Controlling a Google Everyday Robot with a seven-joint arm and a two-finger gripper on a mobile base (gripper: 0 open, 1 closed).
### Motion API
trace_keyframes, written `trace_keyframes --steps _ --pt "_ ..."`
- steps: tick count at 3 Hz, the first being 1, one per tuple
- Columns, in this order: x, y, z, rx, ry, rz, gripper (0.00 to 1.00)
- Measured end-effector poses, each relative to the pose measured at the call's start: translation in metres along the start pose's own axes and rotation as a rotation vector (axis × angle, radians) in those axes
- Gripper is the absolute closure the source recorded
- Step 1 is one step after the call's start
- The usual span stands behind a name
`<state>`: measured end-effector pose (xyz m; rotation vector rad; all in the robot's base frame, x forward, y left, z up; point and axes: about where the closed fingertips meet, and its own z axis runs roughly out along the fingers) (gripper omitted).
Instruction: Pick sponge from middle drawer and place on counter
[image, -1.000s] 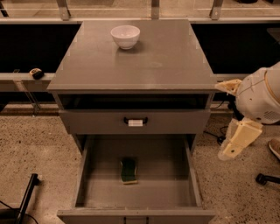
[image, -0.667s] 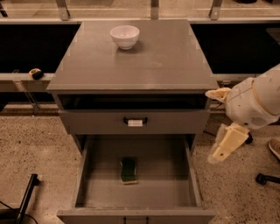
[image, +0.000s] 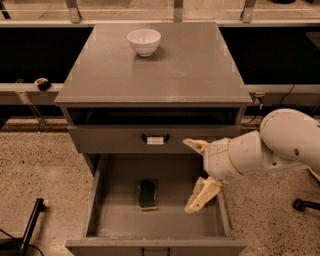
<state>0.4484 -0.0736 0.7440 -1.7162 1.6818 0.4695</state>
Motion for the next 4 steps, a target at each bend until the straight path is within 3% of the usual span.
trace_keyframes --steps 1,2,3,4 --pt "-0.001 -0.001 -0.004 0.003 0.01 -0.009 0.0" --pt "-0.016 -0.012 0.025 -0.025 -0.093 -0.03 0.0" --pt "-0.012 -0.002 0.086 -0.097 -0.241 -0.035 0.0" --pt "0.011 0.006 0.169 -0.113 -0.323 -0.034 0.0"
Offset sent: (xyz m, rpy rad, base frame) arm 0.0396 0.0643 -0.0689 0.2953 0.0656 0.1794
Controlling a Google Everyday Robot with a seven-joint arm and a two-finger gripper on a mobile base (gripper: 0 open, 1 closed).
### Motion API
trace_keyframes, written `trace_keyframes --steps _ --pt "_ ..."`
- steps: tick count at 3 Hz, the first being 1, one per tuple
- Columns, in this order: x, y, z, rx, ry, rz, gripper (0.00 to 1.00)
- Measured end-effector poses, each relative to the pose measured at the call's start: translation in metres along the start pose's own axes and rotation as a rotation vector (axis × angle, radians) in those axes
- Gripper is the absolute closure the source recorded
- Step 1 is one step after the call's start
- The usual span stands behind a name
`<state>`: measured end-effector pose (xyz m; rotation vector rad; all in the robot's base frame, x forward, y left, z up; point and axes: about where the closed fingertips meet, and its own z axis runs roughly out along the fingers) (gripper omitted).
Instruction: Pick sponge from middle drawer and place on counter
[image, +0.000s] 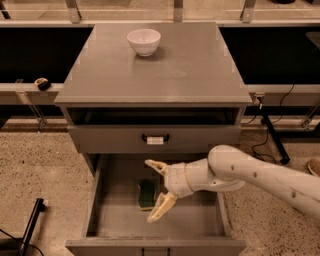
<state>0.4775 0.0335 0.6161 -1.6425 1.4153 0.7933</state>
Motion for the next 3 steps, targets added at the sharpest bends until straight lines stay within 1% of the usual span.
trace_keyframes --steps 1,2,3 --pt "0.027 0.012 0.022 -0.024 -0.033 0.067 0.0" --pt "0.036 0.011 0.026 -0.029 -0.017 0.095 0.0" --pt "0.089 0.012 0.032 0.053 0.003 0.17 0.0"
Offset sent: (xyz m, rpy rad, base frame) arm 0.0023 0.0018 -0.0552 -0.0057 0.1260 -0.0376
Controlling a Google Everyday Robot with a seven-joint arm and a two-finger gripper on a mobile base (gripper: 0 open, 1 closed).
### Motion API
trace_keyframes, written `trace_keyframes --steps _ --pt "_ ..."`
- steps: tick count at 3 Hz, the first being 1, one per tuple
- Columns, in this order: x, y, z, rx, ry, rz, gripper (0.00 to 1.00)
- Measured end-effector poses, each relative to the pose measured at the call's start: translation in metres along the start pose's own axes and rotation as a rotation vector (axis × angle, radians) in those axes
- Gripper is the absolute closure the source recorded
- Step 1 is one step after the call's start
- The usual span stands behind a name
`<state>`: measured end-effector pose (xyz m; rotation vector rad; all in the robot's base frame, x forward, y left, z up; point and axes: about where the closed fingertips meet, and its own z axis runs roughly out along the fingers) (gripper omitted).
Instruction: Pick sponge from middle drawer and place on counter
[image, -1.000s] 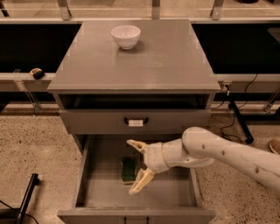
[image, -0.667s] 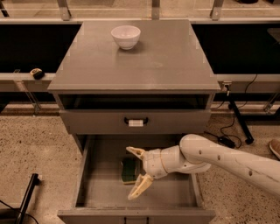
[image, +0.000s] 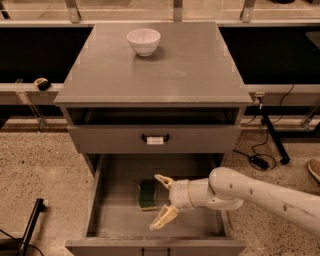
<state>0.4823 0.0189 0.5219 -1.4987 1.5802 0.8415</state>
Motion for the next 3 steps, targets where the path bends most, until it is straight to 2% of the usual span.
trace_keyframes --steps 1,2,3 --pt "0.054 -0.025 0.016 0.156 0.011 0.018 0.0" --pt "0.071 -0.035 0.022 0.212 0.031 0.03 0.0" --pt "0.069 -0.037 0.029 0.191 0.05 0.015 0.0"
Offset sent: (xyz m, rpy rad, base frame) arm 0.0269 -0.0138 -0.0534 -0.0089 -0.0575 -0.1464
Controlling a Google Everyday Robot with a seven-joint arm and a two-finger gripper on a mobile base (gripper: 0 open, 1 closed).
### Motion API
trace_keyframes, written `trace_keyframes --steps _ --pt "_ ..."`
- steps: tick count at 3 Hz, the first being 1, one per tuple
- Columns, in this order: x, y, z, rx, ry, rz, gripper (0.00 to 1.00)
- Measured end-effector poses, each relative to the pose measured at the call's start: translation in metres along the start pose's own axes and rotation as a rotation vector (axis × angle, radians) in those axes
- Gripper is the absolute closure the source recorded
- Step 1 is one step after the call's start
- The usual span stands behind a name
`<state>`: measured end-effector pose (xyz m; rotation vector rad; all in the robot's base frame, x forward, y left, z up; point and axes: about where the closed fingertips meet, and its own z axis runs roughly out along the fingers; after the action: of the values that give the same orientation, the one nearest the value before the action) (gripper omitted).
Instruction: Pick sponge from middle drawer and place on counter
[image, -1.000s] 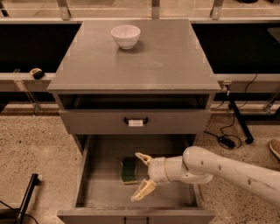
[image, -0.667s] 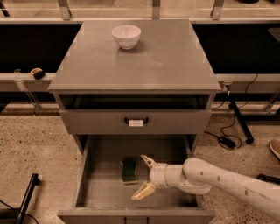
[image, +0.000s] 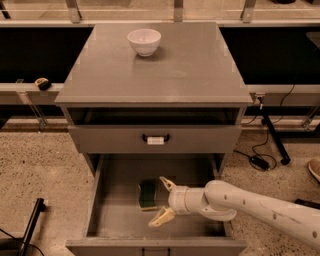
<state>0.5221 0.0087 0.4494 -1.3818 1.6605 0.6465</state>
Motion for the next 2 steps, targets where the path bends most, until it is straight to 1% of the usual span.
trace_keyframes --steps 1,2 --pt "0.011 -0.016 0.029 0.009 0.022 0.013 0.0" --pt "0.027 -0.031 0.051 0.046 0.003 0.061 0.0"
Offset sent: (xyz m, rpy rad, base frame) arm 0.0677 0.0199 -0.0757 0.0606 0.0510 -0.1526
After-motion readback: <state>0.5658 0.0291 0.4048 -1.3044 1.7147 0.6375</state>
